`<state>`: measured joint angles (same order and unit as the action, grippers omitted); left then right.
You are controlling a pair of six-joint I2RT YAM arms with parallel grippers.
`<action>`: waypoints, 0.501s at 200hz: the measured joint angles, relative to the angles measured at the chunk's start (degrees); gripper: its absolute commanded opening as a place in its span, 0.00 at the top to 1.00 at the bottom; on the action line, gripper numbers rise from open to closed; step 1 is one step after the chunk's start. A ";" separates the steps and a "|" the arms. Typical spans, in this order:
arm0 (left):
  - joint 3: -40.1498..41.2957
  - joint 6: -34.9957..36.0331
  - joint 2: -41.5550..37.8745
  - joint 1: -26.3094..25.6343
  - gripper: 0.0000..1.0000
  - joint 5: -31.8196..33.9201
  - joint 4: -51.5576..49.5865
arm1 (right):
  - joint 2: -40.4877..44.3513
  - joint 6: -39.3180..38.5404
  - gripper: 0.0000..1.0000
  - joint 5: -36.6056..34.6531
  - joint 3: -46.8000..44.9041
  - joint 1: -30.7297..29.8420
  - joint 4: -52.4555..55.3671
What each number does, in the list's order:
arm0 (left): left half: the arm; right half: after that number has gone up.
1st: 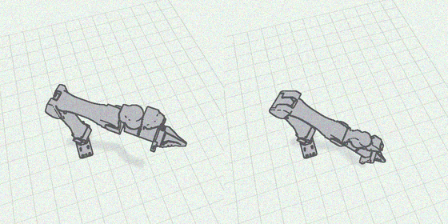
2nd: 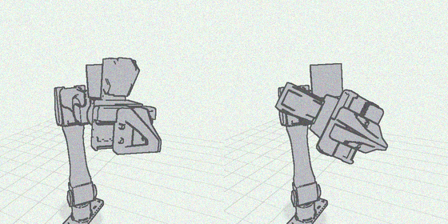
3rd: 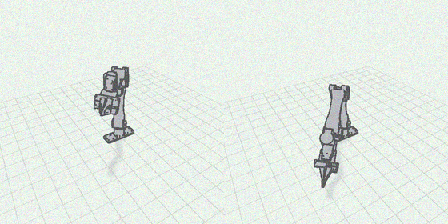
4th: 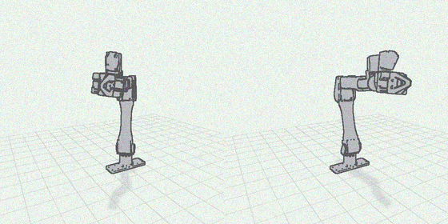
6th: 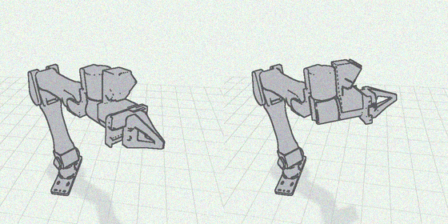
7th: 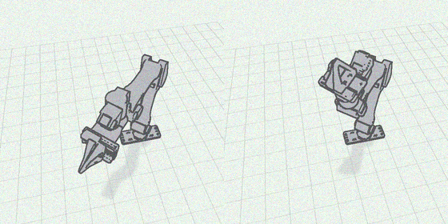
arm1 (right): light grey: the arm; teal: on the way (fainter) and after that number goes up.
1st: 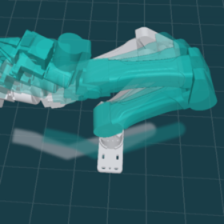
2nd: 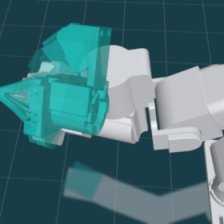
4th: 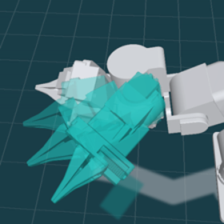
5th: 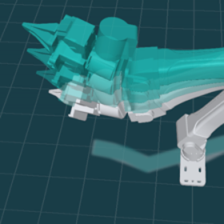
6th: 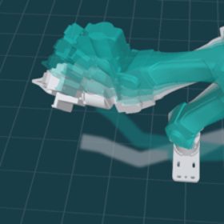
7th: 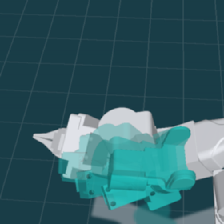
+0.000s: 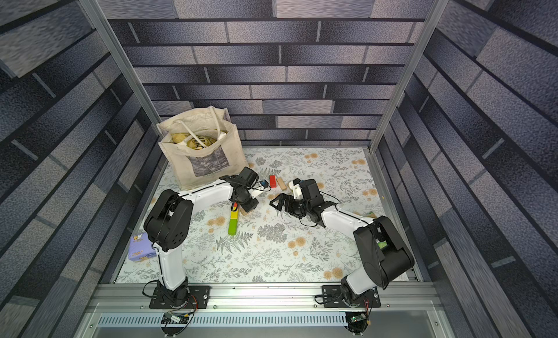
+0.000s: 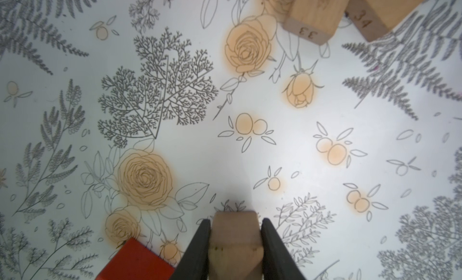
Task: Assemble the letter k with building blocks
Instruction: Assemble the building block at the center of the board.
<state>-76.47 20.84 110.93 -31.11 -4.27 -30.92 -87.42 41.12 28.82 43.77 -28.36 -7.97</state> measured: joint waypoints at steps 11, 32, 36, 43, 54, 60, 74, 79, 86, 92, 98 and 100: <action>0.00 0.00 0.00 0.00 0.70 0.02 0.00 | 0.00 0.00 0.00 0.00 0.00 0.00 0.00; 0.13 0.00 -0.11 0.00 0.70 0.04 0.00 | 0.00 0.00 0.00 0.00 0.00 0.00 0.00; 0.17 0.00 -0.15 0.04 0.70 0.04 0.02 | 0.00 0.00 0.00 0.00 0.00 0.00 0.00; 0.28 0.00 -0.24 0.11 0.70 0.04 0.00 | 0.00 0.00 0.00 0.00 0.00 0.00 0.00; 0.50 0.00 -0.44 0.22 0.70 0.09 0.00 | 0.00 0.00 0.00 0.02 0.00 0.02 0.00; 0.63 0.00 -0.57 0.26 0.70 0.20 0.00 | 0.00 0.00 0.00 0.02 0.00 0.00 0.00; 0.70 0.00 -0.79 0.31 0.69 0.22 -0.11 | 0.00 0.00 0.00 0.02 0.00 0.00 0.00; 0.70 0.00 -0.85 0.33 0.69 0.22 -0.07 | 0.00 0.00 0.00 0.02 0.00 0.00 0.00; 0.70 0.00 -0.92 0.37 0.69 0.22 -0.07 | 0.00 0.00 0.00 0.02 0.00 0.00 0.00; 0.70 0.00 -0.96 0.42 0.69 0.22 -0.09 | 0.00 0.00 0.00 0.02 0.00 0.00 0.00; 0.70 0.00 -0.96 0.48 0.70 0.22 -0.09 | 0.00 -0.02 0.00 0.02 0.00 0.00 0.00; 0.70 0.00 -0.96 0.48 0.69 0.22 -0.09 | 0.00 0.00 0.00 0.02 0.00 0.00 0.00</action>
<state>-75.77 20.84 109.97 -30.63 -4.05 -31.00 -87.42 41.12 28.84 43.77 -28.36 -7.97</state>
